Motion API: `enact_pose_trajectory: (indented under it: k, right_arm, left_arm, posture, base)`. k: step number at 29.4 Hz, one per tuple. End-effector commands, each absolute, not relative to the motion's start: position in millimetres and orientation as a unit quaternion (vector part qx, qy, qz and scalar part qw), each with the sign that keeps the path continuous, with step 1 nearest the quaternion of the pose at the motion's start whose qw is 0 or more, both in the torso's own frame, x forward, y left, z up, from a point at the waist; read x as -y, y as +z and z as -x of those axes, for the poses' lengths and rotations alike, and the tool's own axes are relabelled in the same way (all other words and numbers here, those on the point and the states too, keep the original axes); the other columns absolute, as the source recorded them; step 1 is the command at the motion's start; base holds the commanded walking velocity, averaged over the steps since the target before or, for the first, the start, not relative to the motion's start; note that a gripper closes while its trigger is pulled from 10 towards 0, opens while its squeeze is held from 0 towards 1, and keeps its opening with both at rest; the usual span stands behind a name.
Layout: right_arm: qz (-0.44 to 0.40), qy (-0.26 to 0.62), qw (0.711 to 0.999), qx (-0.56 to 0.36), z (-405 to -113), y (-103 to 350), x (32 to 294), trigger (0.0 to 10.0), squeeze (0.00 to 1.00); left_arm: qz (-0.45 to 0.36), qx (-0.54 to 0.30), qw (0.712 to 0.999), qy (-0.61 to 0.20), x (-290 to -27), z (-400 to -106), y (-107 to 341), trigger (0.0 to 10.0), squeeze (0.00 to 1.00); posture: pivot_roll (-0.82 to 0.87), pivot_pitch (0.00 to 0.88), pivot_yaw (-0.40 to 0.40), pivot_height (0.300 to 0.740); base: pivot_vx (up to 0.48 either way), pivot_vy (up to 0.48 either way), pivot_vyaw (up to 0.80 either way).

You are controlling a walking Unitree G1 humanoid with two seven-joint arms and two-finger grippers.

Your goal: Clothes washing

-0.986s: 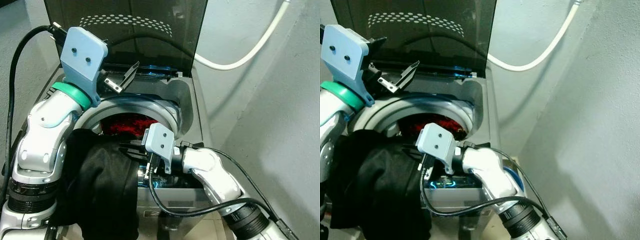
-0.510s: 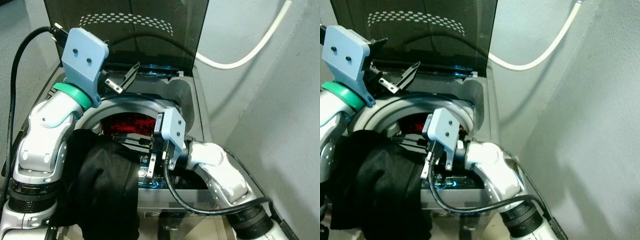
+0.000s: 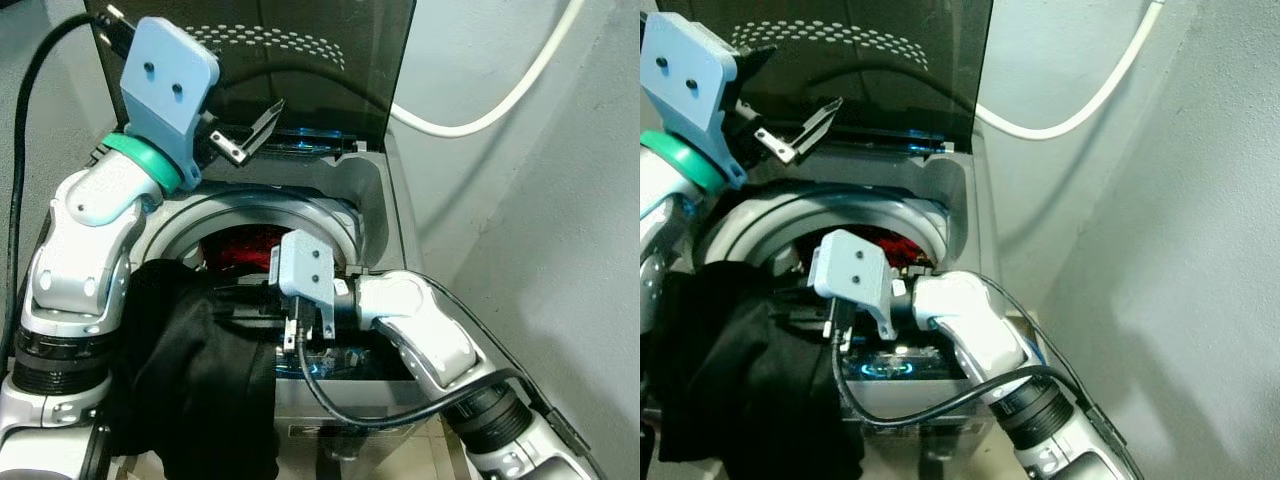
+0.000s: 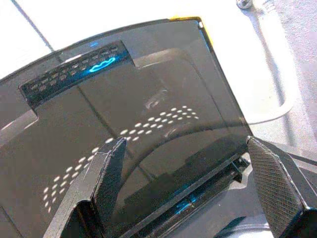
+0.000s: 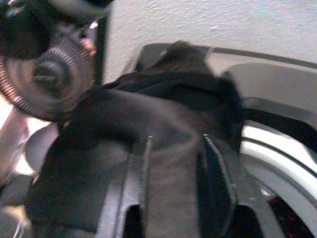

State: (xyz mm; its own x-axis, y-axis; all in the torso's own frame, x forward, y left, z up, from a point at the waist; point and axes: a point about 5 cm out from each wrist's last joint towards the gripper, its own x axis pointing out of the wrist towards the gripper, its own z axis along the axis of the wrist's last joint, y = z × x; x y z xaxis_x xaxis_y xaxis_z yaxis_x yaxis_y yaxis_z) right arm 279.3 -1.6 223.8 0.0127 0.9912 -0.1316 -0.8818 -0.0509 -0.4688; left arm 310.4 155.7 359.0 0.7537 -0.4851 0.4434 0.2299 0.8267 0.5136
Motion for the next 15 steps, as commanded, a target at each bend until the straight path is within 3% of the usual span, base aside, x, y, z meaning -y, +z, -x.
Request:
enact_pose_trajectory:
  k: [1,11,12,15]
  right_arm:
    - [0.226,0.708,0.658,0.123,-275.1,224.9,-1.9,10.0,1.0]
    - [0.231,0.719,0.643,0.128,-272.1,227.4,-11.8,10.0,1.0]
    - [0.229,0.717,0.646,0.131,-272.4,227.7,-15.6,10.0,0.0]
    - [0.224,0.708,0.658,0.129,-273.8,225.9,-22.3,10.0,0.0]
  left_arm:
    - [-0.225,0.296,0.906,-0.203,-155.7,-309.5,362.2,10.0,0.0]
    - [-0.225,0.296,0.905,-0.208,-154.3,-311.7,360.5,10.0,0.0]
    - [-0.225,0.295,0.905,-0.209,-153.9,-312.3,359.4,10.0,0.0]
    - [-0.223,0.293,0.906,-0.21,-153.5,-312.8,357.6,10.0,0.0]
  posture:
    - [0.08,0.044,0.014,0.74]
    - [0.08,0.041,0.016,0.74]
    - [0.08,0.039,0.015,0.74]
    - [0.08,0.04,0.015,0.74]
  base:
    - [0.0,0.0,0.0]
    - [0.0,0.0,0.0]
    - [0.0,0.0,0.0]
    - [0.0,0.0,0.0]
